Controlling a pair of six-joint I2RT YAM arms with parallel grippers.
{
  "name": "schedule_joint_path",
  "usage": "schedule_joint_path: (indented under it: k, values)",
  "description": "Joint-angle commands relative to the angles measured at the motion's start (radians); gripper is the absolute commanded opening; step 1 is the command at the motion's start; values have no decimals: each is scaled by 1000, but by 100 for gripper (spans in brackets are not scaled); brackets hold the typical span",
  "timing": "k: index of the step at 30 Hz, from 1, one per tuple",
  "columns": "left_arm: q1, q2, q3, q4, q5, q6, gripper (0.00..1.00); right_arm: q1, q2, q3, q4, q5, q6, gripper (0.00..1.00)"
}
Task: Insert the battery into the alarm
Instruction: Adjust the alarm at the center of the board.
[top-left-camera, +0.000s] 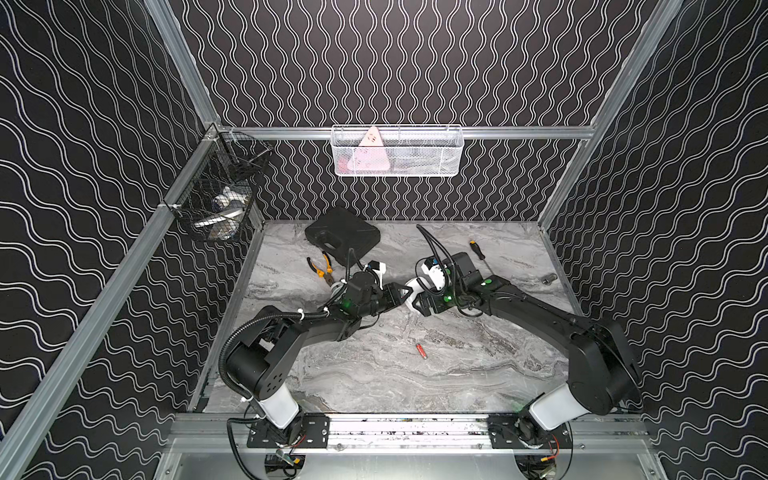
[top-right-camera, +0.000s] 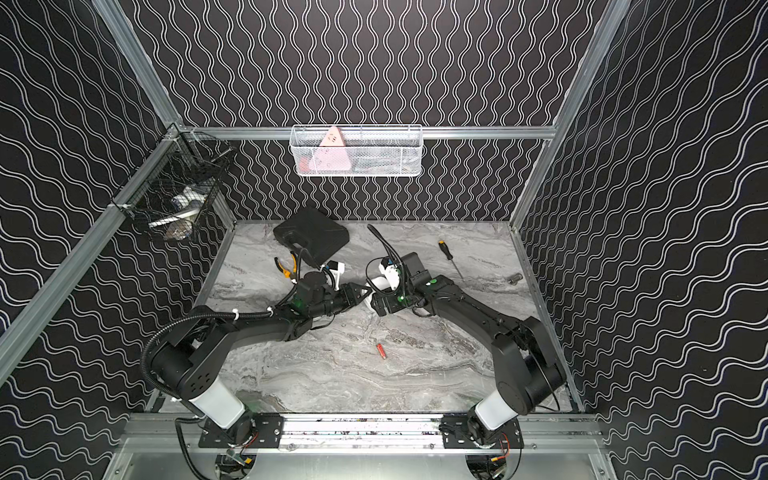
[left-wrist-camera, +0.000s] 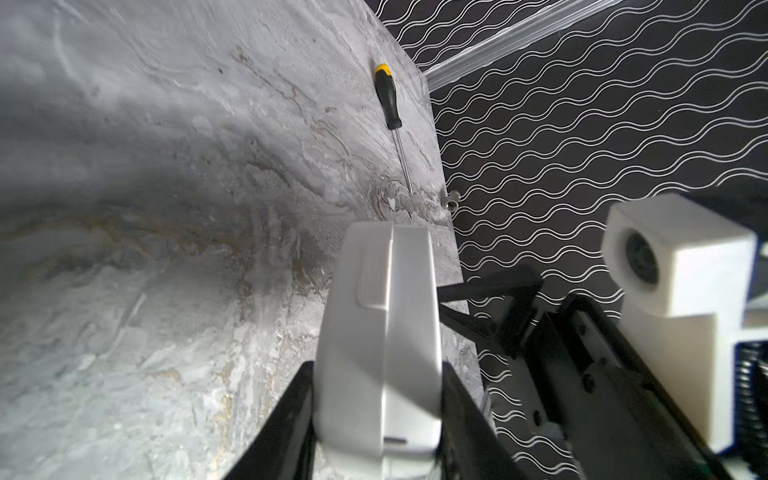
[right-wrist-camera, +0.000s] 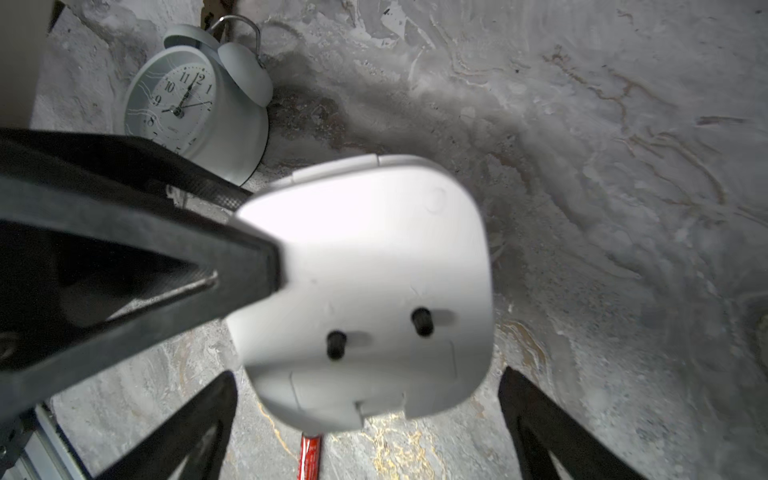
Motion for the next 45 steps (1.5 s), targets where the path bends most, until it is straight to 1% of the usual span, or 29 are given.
schedule_joint_path:
  k: [1,4,6,8,11,12,15,18,20,22,25,28,31,33,37,39,42,45]
  values:
    - [1,-6,16,71,-28,75,27,-17,-50,-17,40,-19,32,99]
    - [1,-7,22,108,-40,98,27,-23,-92,-20,36,8,66,99]
    - [-1,-19,23,110,-68,154,27,-27,-122,-13,32,60,121,100]
    - [-8,-39,16,112,-126,256,27,-31,-148,7,19,136,228,99]
    - [-29,-76,0,127,-246,489,26,-44,-166,53,-37,181,411,98]
    - [-40,-86,-6,146,-283,580,24,-53,-162,78,-59,178,468,98]
    - [-74,-80,-17,233,-377,816,20,-82,-135,149,-136,141,610,97]
    - [-108,-53,-8,296,-458,992,20,-119,-111,200,-168,55,689,96]
    - [-149,-26,0,345,-526,1132,20,-135,-107,209,-149,9,729,96]
    - [-192,16,-1,434,-574,1296,18,-142,-103,208,-107,-52,772,95]
    - [-238,67,-8,570,-634,1469,15,-163,-86,214,-79,-144,830,94]
    - [-275,91,2,635,-703,1586,15,-182,-69,210,-57,-209,864,94]
    - [-303,96,15,642,-729,1671,16,-193,-47,203,-46,-261,889,93]
    - [-323,102,19,659,-743,1728,16,-197,-37,197,-31,-284,900,91]
    - [-354,137,32,691,-776,1834,16,-207,-34,180,26,-330,929,83]
    - [-362,151,39,698,-791,1867,16,-209,-30,180,30,-342,933,78]
    - [-371,169,50,700,-805,1905,16,-215,-28,179,25,-350,928,69]
    - [-385,189,53,730,-819,1957,16,-223,-25,172,21,-358,928,64]
